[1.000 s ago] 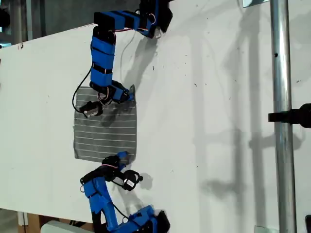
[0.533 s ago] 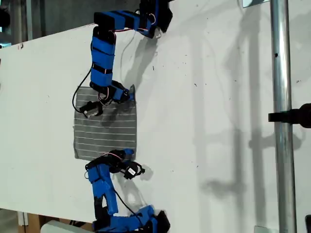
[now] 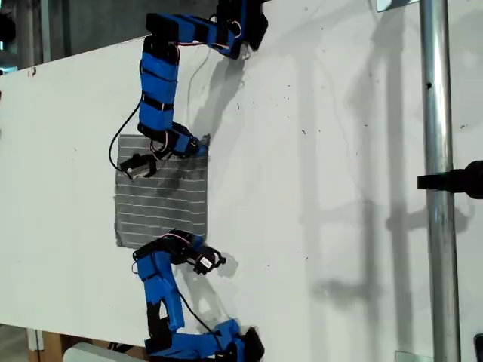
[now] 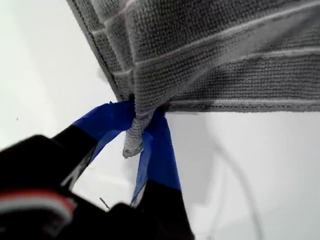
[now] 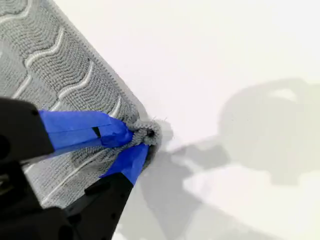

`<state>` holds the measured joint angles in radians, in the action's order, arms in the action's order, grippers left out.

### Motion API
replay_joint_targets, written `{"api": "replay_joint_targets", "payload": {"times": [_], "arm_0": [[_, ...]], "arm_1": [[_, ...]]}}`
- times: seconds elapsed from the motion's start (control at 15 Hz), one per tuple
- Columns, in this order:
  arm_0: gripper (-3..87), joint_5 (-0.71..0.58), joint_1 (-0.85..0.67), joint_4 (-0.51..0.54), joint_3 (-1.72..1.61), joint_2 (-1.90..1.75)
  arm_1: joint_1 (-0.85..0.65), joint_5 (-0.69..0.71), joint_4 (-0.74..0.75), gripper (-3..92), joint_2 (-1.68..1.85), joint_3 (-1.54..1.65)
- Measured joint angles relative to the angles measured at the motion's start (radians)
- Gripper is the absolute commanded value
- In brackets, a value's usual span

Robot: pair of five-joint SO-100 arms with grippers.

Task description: Grasp corners of a towel and fold twice.

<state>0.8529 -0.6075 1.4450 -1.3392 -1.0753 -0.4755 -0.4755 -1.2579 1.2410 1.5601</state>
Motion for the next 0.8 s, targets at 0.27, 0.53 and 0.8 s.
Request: {"api": "replay_joint_targets", "payload": {"times": [0.27,0.53,0.8], "arm_0": [[-1.6,0.183,0.244,0.137,-0.002,-0.233],[-1.6,0.442,0.601,0.187,0.000,-0.324],[-1.6,0.635,0.792,0.186,0.011,-0.350]], "arm_1": [[0.215,-0.169,-0.117,-0.2,0.287,0.117],[0.482,-0.414,-0.212,-0.2,0.474,0.149],[0.687,-0.592,-0.230,-0.2,0.499,0.114]]}}
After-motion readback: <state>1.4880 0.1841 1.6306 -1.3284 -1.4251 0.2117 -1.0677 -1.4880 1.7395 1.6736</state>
